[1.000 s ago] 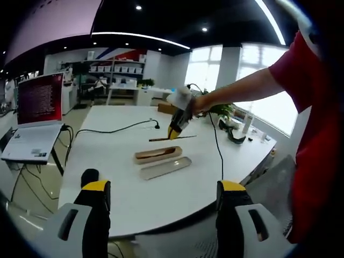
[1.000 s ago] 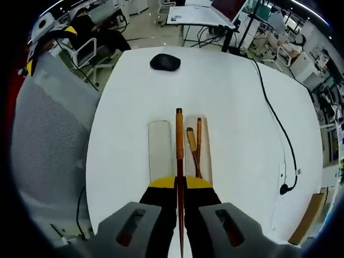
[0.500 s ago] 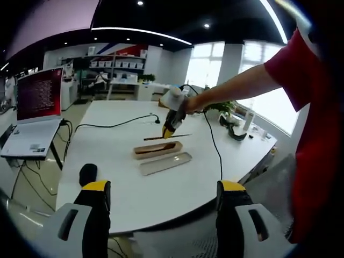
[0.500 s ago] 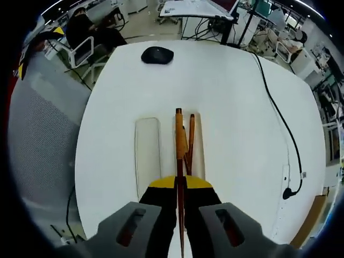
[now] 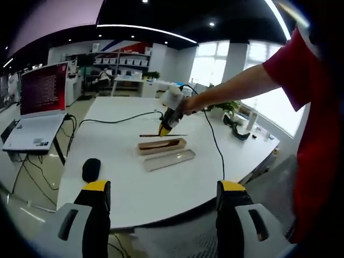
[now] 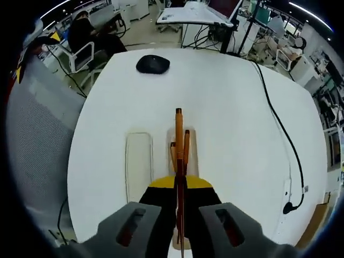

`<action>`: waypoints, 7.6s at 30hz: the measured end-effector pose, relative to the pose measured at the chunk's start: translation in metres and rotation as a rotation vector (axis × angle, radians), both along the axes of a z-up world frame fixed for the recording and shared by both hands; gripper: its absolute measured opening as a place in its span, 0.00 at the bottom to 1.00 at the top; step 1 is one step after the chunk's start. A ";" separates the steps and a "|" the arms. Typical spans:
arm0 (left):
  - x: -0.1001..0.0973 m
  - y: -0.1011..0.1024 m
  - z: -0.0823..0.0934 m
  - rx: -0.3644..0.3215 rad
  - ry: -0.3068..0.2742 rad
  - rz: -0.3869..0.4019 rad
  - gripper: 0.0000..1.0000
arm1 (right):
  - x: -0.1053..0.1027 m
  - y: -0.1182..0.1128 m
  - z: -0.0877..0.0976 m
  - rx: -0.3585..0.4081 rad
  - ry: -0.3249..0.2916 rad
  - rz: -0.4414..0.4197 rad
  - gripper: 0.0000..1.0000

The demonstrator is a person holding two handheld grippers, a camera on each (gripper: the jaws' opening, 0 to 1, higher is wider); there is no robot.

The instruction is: Arrange the utensils inside the cutlery case until each visible utensil rests in its matching compartment.

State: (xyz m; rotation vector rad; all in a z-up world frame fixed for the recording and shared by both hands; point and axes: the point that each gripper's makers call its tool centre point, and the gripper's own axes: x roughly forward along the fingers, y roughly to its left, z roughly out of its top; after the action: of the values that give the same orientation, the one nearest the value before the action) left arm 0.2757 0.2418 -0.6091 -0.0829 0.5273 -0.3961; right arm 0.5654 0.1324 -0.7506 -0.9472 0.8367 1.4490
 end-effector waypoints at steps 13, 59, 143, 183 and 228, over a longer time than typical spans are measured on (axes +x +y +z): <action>0.000 0.004 -0.005 0.001 0.017 0.013 0.83 | -0.001 -0.004 -0.028 0.051 0.008 -0.057 0.00; 0.002 0.003 0.010 0.011 -0.021 -0.009 0.83 | 0.054 -0.088 0.004 0.054 -0.116 -0.400 0.00; 0.189 -0.069 -0.130 0.168 0.101 -0.424 0.76 | -0.087 -0.176 0.021 0.300 -0.217 -0.706 0.58; 0.219 -0.081 -0.204 0.273 0.216 -0.430 0.64 | -0.050 -0.147 -0.064 0.235 -0.023 -0.538 0.55; 0.199 -0.078 -0.204 0.415 0.245 -0.654 0.48 | -0.107 -0.134 -0.057 0.305 0.193 -0.635 0.38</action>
State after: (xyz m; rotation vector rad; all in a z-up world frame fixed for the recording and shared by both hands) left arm 0.4751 0.1637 -0.8132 0.4589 0.8683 -0.9110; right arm 0.4585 -0.0013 -0.8075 -0.2685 0.9178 1.0716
